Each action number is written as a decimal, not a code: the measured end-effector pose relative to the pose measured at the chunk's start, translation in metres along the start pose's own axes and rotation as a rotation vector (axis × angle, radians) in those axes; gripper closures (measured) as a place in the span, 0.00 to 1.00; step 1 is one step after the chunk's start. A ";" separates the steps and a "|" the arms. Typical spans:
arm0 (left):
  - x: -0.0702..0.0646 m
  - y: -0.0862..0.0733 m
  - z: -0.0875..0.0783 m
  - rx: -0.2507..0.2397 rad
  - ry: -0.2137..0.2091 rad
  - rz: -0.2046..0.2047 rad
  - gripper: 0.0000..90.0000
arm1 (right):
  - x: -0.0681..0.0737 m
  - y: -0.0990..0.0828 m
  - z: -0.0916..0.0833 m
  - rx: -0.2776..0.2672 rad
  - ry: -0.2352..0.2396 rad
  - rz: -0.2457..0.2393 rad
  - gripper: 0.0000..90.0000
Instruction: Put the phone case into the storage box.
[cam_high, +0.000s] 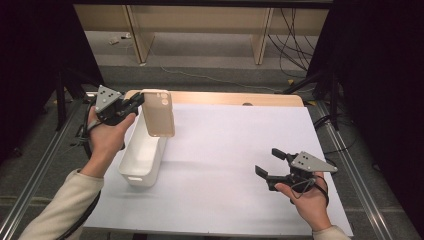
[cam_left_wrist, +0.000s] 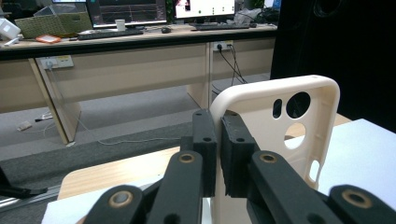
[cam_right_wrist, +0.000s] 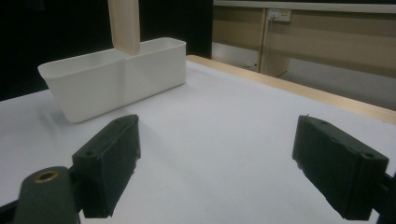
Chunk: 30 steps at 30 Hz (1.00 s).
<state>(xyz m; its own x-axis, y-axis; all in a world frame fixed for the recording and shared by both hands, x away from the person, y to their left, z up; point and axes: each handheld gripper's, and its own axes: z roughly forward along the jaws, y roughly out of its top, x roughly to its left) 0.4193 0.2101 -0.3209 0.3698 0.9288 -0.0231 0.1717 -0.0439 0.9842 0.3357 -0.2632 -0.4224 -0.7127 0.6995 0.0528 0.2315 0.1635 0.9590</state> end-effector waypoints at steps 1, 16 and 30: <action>0.001 0.000 0.000 0.003 0.004 0.002 0.95 | 0.000 0.000 0.000 -0.003 -0.002 0.002 0.18; 0.006 0.003 0.002 0.009 0.020 0.010 0.95 | 0.000 -0.001 0.000 -0.004 -0.003 0.004 0.18; 0.012 0.004 0.005 0.016 0.034 0.009 0.95 | -0.001 -0.002 -0.002 0.006 -0.002 0.014 0.18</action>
<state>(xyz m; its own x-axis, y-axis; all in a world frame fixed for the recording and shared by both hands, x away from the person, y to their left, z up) 0.4292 0.2193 -0.3185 0.3405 0.9402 -0.0076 0.1828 -0.0583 0.9814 0.3345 -0.2655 -0.4238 -0.7080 0.7032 0.0655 0.2452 0.1579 0.9565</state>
